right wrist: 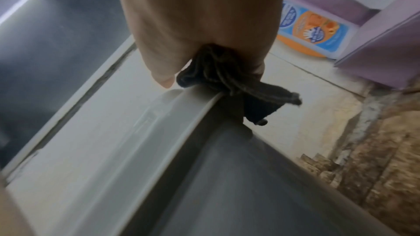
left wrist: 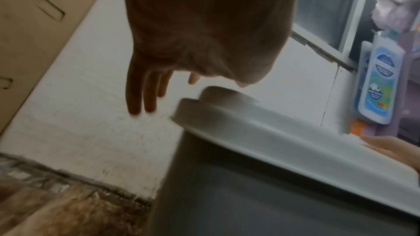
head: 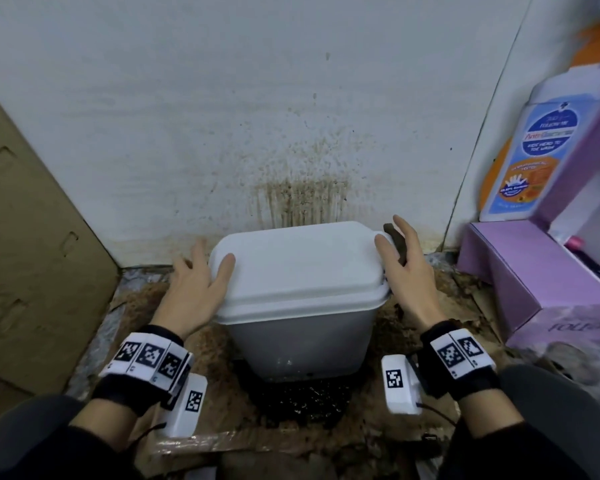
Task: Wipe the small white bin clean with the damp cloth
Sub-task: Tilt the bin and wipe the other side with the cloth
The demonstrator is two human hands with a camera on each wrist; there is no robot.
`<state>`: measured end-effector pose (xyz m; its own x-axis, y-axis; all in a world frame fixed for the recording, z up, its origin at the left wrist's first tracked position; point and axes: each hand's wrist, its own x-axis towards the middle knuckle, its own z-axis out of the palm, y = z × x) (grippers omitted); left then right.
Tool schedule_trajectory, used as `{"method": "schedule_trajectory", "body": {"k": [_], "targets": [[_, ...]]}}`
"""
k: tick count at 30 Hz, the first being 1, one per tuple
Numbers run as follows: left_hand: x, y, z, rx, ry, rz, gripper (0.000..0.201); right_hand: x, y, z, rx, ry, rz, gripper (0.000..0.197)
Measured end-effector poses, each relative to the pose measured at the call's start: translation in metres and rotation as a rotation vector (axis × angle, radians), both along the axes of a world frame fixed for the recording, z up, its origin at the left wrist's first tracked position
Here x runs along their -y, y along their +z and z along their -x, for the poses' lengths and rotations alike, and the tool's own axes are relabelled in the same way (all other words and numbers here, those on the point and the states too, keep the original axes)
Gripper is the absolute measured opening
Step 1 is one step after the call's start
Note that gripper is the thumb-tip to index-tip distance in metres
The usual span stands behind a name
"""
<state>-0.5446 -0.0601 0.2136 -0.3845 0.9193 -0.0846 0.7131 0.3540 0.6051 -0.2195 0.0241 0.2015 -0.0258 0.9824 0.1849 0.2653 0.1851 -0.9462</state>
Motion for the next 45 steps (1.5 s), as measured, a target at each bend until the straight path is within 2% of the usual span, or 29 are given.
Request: {"method": "schedule_trajectory", "body": {"k": [3, 5, 8, 13, 18, 24, 27, 33, 34, 39, 41, 45], "targets": [[0.007, -0.003, 0.0, 0.067, -0.098, 0.018, 0.081, -0.012, 0.001, -0.008, -0.038, 0.032, 0.029, 0.056], [0.008, -0.004, -0.002, 0.088, -0.147, -0.006, 0.077, -0.018, 0.002, -0.013, 0.02, 0.089, 0.012, 0.054], [0.007, -0.009, 0.001, 0.099, -0.164, -0.011, 0.077, -0.022, 0.004, -0.017, 0.098, 0.155, 0.011, 0.055], [0.007, -0.009, 0.003, 0.163, -0.194, -0.053, 0.073, -0.021, 0.005, -0.02, 0.156, 0.152, 0.026, 0.054], [0.004, -0.007, 0.007, 0.209, -0.21, -0.112, 0.068, -0.012, 0.001, -0.018, 0.105, 0.094, 0.014, 0.054], [-0.012, -0.004, 0.022, 0.257, -0.184, -0.263, 0.067, 0.032, -0.004, -0.001, -0.019, -0.083, 0.043, 0.07], [-0.024, -0.002, 0.028, 0.283, -0.154, -0.279, 0.065, 0.057, -0.01, 0.018, -0.067, -0.177, 0.044, 0.079], [-0.027, -0.012, 0.031, 0.243, -0.089, -0.287, 0.066, 0.075, -0.014, 0.036, -0.107, -0.217, 0.073, 0.098], [-0.027, -0.014, 0.03, 0.237, -0.077, -0.282, 0.067, 0.075, -0.013, 0.035, -0.121, -0.221, 0.094, 0.093], [-0.023, -0.023, 0.026, 0.249, 0.023, -0.263, 0.068, 0.066, -0.019, 0.029, -0.275, -0.238, 0.153, 0.047], [-0.02, -0.022, 0.019, 0.249, 0.069, -0.267, 0.069, 0.061, -0.021, 0.025, -0.322, -0.221, 0.164, 0.039], [-0.012, -0.02, -0.001, 0.257, 0.188, -0.224, 0.074, 0.048, -0.025, 0.017, -0.267, -0.233, 0.159, 0.038]]}}
